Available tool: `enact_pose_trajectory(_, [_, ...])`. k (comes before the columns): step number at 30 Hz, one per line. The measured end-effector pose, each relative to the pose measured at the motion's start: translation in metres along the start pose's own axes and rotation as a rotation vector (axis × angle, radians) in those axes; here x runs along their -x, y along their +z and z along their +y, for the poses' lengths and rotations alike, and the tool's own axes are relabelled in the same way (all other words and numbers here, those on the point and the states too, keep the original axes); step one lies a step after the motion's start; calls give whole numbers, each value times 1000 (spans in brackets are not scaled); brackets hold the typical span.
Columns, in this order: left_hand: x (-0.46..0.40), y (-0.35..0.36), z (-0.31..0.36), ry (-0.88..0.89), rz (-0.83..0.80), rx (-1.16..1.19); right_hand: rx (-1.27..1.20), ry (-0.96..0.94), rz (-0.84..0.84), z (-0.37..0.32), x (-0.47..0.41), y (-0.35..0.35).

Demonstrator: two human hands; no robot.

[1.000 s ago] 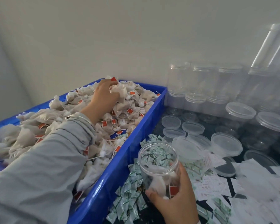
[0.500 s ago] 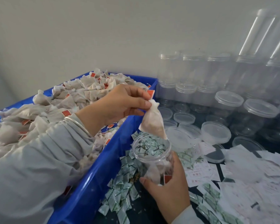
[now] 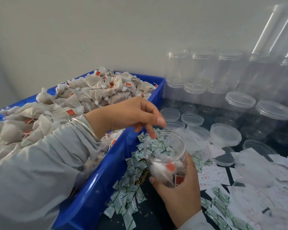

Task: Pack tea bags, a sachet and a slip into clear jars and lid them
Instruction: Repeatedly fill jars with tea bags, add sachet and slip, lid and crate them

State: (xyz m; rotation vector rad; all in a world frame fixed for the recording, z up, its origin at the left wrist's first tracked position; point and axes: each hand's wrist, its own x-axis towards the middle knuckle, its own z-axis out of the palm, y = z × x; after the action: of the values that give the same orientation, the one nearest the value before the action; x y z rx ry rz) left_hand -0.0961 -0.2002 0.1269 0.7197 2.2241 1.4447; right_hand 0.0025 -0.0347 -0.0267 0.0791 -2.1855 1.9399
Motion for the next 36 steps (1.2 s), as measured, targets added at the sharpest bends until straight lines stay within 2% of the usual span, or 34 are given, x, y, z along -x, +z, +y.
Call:
enact_pose_trajectory(6, [13,-66,-19,-85,694,131,-19,5,-26,-1,-1,-1])
enact_pose_trajectory(8, [21,-87,-41,-211,852,30,-12,14,-35,-1,0,0])
enact_pose_trajectory(9, [23,-95,-55,-305,906,-111,-7,14,-42,-1,1,1])
enact_pose_trajectory(11, [26,-104,-80,-470,913,-468,0,6,-55,-2,1,1])
enact_pose_trajectory(13, [24,-105,-95,-532,850,-666,9,4,-59,-2,1,1])
enact_pose_trajectory(16, [16,-107,-108,-527,779,-827,-4,7,-49,-1,2,1])
enact_pose_trajectory(19, [10,-107,-116,-614,636,-1073,-16,32,-76,-2,2,2])
enact_pose_trajectory(24, [7,-106,-119,-701,587,-1156,-57,58,-144,-2,3,3])
enact_pose_trajectory(29, [10,-101,-110,-652,746,-1072,-56,56,-163,-4,1,4])
enact_pose_trajectory(34, [15,-103,-97,-474,1148,-825,0,61,-111,1,2,2])
enact_pose_trajectory(36, [17,-105,-90,-430,1257,-742,18,63,-89,2,3,2])
